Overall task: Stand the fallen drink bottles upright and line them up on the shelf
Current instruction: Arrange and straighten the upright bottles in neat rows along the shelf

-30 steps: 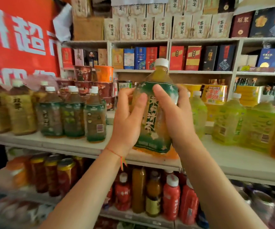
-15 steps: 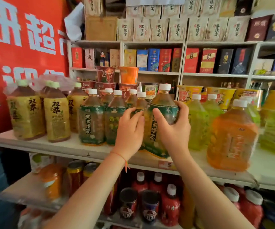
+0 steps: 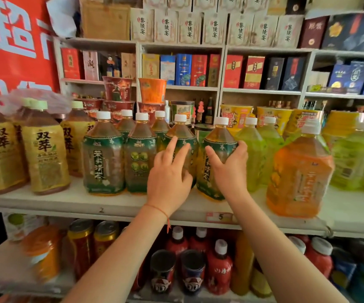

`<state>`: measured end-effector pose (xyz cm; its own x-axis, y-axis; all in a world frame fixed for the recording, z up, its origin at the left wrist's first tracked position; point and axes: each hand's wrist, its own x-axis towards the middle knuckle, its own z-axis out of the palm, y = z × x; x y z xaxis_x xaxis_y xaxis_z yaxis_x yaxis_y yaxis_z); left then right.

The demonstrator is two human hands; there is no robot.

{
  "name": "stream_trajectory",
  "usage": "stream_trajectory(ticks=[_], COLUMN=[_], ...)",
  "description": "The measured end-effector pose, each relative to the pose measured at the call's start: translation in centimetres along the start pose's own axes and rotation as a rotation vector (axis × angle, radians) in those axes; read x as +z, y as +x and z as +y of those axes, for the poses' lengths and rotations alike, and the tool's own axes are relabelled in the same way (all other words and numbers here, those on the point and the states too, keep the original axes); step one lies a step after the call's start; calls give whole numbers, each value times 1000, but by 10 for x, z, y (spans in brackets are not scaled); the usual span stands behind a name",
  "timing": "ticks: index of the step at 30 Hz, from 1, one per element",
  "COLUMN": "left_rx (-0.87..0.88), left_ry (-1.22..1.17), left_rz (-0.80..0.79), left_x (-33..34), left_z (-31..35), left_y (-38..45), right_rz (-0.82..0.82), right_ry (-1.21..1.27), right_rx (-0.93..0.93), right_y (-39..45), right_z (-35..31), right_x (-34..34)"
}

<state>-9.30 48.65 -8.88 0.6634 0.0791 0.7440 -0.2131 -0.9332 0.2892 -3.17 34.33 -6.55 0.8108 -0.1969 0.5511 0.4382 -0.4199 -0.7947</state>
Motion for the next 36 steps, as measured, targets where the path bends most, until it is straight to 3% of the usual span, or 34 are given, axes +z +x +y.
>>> stream_trajectory(ticks=[5, 8, 12, 14, 16, 18, 20, 23, 26, 32, 36], left_rx=[-69, -95, 132, 223, 188, -19, -275, -449, -463, -473, -523], left_ry=[23, -114, -393, -504, -600, -754, -1003, -1228, -1296, -1327, -1397], left_rz=[-21, 91, 394, 377, 222, -46, -263, -128, -18, -4, -39], left_x=[4, 5, 9, 17, 32, 53, 71, 101, 128, 185, 222], left_z=[14, 38, 80, 107, 136, 163, 190, 230, 268, 364, 424], left_y=[-1, -2, -3, -1, 0, 5, 13, 19, 16, 24, 30], right_rz=[-89, -100, 394, 525, 421, 204, 78, 51, 44, 33, 154], right_ry=[-194, -330, -418, -498, -548, -448, -324, -269, -255, -257, -338], right_rx=[-55, -186, -578, -505, -291, -116, -116, -204, -252, -282, -382], right_y=[-14, -23, -14, -3, 8, 13, 17, 28, 42, 81, 105], right_z=[-3, -5, -8, 2, 19, 37, 51, 66, 87, 146, 179], right_x=[-9, -31, -84, -113, -135, -151, -159, -180, -213, -301, -352])
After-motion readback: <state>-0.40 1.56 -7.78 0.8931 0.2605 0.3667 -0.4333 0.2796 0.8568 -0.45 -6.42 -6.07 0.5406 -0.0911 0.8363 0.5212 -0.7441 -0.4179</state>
